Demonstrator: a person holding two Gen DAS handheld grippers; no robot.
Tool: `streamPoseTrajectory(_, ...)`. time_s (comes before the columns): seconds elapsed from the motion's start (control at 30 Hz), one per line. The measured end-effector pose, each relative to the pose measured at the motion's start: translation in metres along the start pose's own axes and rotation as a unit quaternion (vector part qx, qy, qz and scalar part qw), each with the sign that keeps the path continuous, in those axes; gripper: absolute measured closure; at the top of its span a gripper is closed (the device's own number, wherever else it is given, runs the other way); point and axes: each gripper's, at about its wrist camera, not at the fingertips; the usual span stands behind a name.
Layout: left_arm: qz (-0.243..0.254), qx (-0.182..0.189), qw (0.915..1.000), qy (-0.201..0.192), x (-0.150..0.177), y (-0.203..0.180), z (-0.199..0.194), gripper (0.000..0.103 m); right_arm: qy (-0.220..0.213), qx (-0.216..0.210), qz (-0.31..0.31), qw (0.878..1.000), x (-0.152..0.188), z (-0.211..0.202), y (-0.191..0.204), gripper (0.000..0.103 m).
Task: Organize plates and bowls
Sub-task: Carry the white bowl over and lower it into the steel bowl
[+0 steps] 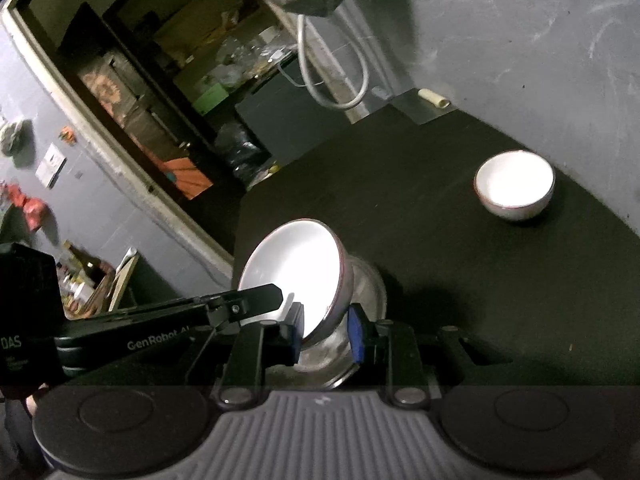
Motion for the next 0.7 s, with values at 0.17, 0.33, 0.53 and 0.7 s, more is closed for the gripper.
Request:
streamPoseTrajectory(0.17,-0.010,-0.005,0.9999,0.004,0.023,0.001,-0.020,0.089,0.016,-0.006,-0.009,1.000,0.021,-0.010,0.012,0.075)
streamPoseTrajectory(0.33,-0.017,-0.010,0.9996,0.018,0.046,0.003,-0.035,0.089,0.034,-0.007,-0.015,0.999,0.039,-0.015,0.019,0.075)
streamPoseTrajectory(0.53,-0.024,-0.011,0.9991,0.034,0.063,0.005,-0.042,0.089,0.057,-0.002,-0.023,0.998,0.058,-0.018,0.025,0.075)
streamPoseTrajectory(0.7,-0.030,-0.010,0.9984,0.047,0.077,0.004,-0.045,0.089,0.081,0.008,-0.030,0.996,0.067,-0.017,0.027,0.075)
Point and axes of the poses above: each gripper's, at about its wrist camera, not at the fingertips, and z roughly the way its jaws point, y to its left, x to its underside, and after that the axes turned 1 degree about z, right-handed
